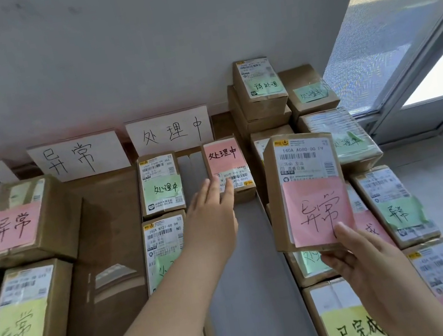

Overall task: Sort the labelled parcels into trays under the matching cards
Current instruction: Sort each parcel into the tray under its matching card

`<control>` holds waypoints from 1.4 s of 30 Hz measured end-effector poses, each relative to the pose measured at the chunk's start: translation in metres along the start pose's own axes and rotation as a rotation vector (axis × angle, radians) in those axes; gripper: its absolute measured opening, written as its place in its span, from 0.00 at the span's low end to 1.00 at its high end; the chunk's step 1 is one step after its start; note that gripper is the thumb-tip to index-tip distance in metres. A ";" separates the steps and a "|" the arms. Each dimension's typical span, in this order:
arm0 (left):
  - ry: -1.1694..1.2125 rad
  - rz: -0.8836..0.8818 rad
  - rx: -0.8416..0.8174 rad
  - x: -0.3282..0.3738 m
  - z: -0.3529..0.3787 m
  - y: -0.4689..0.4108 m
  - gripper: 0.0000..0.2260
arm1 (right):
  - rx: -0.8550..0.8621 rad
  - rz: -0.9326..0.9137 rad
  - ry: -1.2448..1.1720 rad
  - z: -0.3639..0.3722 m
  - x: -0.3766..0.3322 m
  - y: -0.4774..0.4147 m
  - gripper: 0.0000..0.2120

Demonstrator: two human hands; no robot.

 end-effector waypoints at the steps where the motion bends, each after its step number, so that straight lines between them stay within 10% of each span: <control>1: 0.024 0.004 0.002 0.001 -0.010 0.009 0.27 | -0.002 -0.008 0.016 0.004 0.000 0.001 0.37; 14: 0.469 0.077 0.045 -0.032 -0.056 0.140 0.37 | -0.013 -0.131 0.268 0.097 0.020 0.051 0.26; 42: 0.403 -0.113 0.175 0.006 -0.088 0.289 0.36 | -0.248 -0.311 0.673 0.063 0.036 0.179 0.14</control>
Point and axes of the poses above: each hand's wrist, its own y-axis away from the middle knuckle, its own z-axis out of the palm, x = y × z, the point moved 7 cm from there along -y, towards the middle knuckle, and after that the axes turned 3 degrees about y, right-handed, at the moved point
